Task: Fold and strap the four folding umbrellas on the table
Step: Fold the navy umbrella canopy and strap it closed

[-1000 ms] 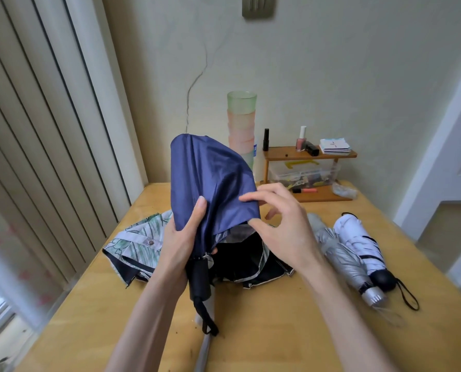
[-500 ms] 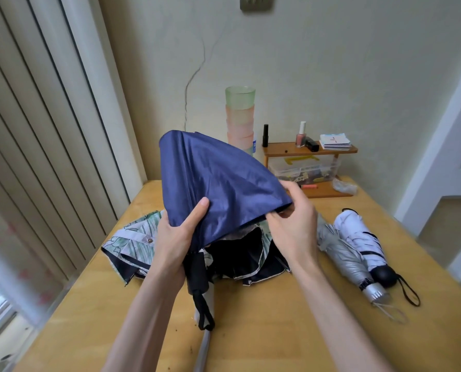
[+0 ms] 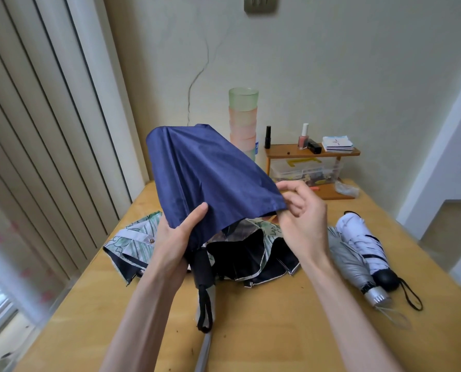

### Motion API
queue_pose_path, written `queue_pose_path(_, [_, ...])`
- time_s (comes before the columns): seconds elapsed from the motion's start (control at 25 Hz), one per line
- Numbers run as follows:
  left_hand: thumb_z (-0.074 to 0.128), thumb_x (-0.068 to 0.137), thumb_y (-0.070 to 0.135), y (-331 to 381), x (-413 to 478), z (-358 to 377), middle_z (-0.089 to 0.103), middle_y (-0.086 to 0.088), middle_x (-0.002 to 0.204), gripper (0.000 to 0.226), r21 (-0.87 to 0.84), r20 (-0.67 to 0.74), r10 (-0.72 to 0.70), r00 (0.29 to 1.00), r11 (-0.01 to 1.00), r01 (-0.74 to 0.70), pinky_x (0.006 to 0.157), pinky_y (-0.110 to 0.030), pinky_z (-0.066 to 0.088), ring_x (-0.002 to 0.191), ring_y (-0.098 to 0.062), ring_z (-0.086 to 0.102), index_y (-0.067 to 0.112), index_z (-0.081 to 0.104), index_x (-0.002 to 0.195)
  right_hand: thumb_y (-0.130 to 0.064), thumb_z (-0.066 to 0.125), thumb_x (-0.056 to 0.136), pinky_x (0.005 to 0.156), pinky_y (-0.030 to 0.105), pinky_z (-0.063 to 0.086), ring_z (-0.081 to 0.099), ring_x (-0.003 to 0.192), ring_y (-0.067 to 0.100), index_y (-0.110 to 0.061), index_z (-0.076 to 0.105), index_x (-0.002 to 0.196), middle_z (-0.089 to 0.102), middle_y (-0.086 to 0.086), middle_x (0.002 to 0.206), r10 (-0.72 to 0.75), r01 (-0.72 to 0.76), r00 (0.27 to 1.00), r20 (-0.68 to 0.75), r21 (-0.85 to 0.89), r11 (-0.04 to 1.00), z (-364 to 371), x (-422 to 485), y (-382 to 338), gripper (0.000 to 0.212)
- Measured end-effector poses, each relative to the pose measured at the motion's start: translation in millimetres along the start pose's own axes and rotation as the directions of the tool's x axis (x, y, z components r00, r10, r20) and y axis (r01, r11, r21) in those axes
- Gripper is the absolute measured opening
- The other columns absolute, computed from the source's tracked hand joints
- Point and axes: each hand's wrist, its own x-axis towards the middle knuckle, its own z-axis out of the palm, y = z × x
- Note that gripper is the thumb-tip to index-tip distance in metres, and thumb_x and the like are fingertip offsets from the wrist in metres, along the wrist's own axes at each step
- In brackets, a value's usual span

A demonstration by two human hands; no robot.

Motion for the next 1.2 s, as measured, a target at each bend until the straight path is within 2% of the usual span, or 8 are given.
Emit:
queue_pose_path(0.36, [0.083,0.085,0.009,-16,1,7,0.077,-0.004,0.124,0.058,0.027,0.038,0.01,0.999,1.0,-0.012,0.097,-0.04,0.059,0.113,-0.023,0.074,0.012,0.061,0.138,0.012,0.069,0.092,0.065,0.021,0.056,0.075,0.079,0.01,-0.015,0.069,0.111,0.08,0.001,0.097,0.142,-0.136,0.961,0.238,-0.04,0.99,-11,3,-5,0.033])
queue_pose_path(0.48, [0.091,0.079,0.013,-16,3,4,0.077,-0.002,0.124,0.068,0.052,0.025,0.018,1.0,0.998,-0.019,0.098,-0.042,0.058,0.113,-0.022,0.074,0.015,0.059,0.139,0.005,0.078,0.089,0.086,0.025,0.058,0.074,0.107,0.014,-0.024,0.063,0.131,0.077,-0.004,0.119,0.194,-0.172,0.893,0.406,-0.09,0.981,-28,7,-6,0.054])
queue_pose_path(0.6, [0.088,0.083,0.015,-15,2,2,0.076,0.004,0.122,0.062,0.143,-0.014,0.078,0.997,0.987,-0.075,0.091,-0.034,0.061,0.11,-0.015,0.075,0.02,0.059,0.137,-0.011,0.082,0.084,0.119,0.034,0.04,0.044,0.148,0.004,-0.032,0.029,0.164,0.044,-0.018,0.163,0.183,-0.169,0.712,0.678,-0.088,0.982,-49,7,-9,0.098])
queue_pose_path(0.64, [0.089,0.082,0.016,-14,1,2,0.075,0.007,0.122,0.064,0.18,-0.006,0.105,0.994,0.978,-0.103,0.089,-0.03,0.061,0.11,-0.011,0.074,0.022,0.058,0.137,-0.021,0.082,0.084,0.123,0.036,0.034,0.036,0.152,0.0,-0.035,0.024,0.166,0.037,-0.021,0.166,0.166,-0.177,0.72,0.673,-0.053,0.983,-51,7,-11,0.101])
queue_pose_path(0.72, [0.089,0.081,0.015,-14,-1,3,0.073,0.014,0.121,0.067,0.256,0.039,0.151,0.988,0.954,-0.156,0.086,-0.021,0.06,0.109,-0.004,0.072,0.028,0.056,0.137,-0.048,0.085,0.079,0.126,0.039,0.033,0.036,0.15,-0.006,-0.044,0.031,0.163,0.04,-0.023,0.163,0.144,-0.148,0.873,0.466,-0.027,0.989,-47,10,-14,0.1])
queue_pose_path(0.8, [0.089,0.081,0.01,-13,-5,5,0.072,0.024,0.116,0.069,0.327,0.104,0.184,0.977,0.922,-0.209,0.083,-0.014,0.057,0.108,0.002,0.07,0.034,0.054,0.135,-0.062,0.087,0.07,0.124,0.039,0.037,0.042,0.146,-0.006,-0.045,0.037,0.159,0.047,-0.02,0.159,0.11,-0.096,0.946,0.304,-0.06,0.994,-39,14,-17,0.104])
queue_pose_path(1.0, [0.088,0.083,0.01,-12,-13,15,0.062,0.042,0.123,0.084,0.431,0.287,0.175,0.942,0.855,-0.29,0.09,-0.009,0.051,0.118,0.013,0.061,0.052,0.041,0.139,-0.043,0.097,0.07,0.105,0.045,0.057,0.073,0.113,0.007,-0.02,0.071,0.127,0.078,-0.01,0.118,0.199,-0.186,0.95,0.241,-0.073,0.98,-19,10,-9,0.067])
queue_pose_path(1.2, [0.093,0.077,0.022,-17,-15,17,0.06,0.031,0.135,0.086,0.429,0.303,0.128,0.944,0.867,-0.255,0.096,-0.013,0.052,0.123,0.009,0.061,0.057,0.041,0.135,-0.04,0.101,0.064,0.098,0.052,0.061,0.078,0.097,0.017,-0.012,0.076,0.107,0.082,0.0,0.1,0.305,-0.305,0.943,0.137,-0.019,0.952,-10,6,-2,0.057])
